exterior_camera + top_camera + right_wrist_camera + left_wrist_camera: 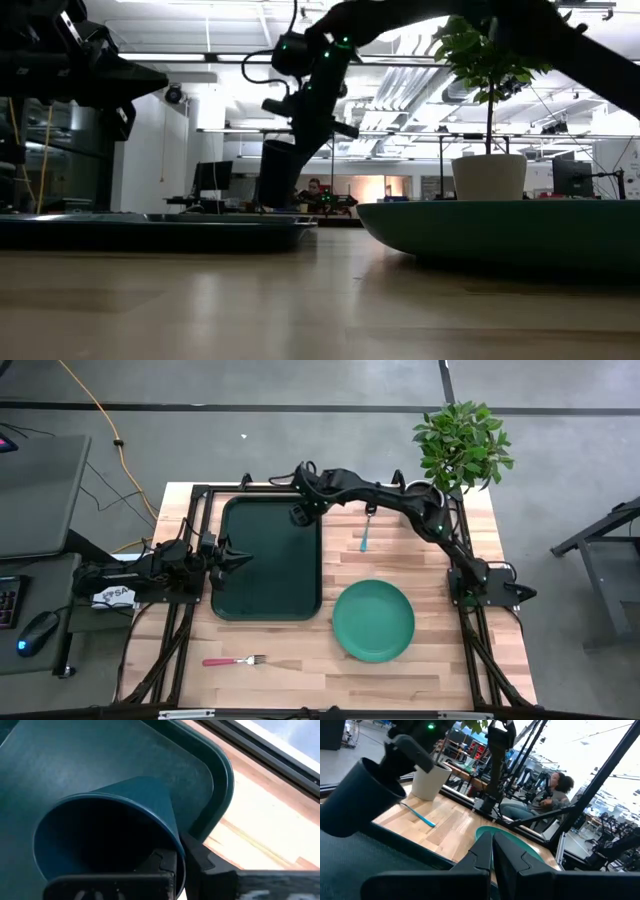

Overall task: Pick and place plate/cup/fork/spoon on tray
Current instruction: Put the black cup on the top left of the black serving tray

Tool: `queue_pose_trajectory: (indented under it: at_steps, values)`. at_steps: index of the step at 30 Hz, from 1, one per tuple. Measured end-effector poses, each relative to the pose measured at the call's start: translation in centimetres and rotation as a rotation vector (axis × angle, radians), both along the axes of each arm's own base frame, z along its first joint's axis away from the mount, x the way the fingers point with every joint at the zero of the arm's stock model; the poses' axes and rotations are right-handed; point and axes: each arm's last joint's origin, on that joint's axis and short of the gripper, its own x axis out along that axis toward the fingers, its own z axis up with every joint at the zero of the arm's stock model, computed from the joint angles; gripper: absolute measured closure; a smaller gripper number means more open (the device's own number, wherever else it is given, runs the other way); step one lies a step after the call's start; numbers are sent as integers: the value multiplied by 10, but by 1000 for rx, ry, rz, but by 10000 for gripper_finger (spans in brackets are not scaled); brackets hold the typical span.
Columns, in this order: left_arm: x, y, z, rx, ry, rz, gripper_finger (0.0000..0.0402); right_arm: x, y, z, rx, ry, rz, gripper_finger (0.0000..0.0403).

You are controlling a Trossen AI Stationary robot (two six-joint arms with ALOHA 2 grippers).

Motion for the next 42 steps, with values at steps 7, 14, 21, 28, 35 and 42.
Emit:
queue_pose_trajectory:
  at_steps: [7,14,21,28,35,42]
  values:
    - [0,0,0,0,0,0,401,-10,2,4,6,100,132,403]
    - [0,0,0,0,0,0,401,-14,4,-3,38,178,255,403]
    - [0,0,0,0,0,0,401,-15,4,-6,17,212,290,403]
    - [0,0,0,0,0,0,401,-7,13,-22,42,181,330,403]
    - [0,0,0,0,0,0,401,-15,23,-28,71,293,403,403]
    - [0,0,0,0,1,0,401,-35,26,-18,64,471,487,403]
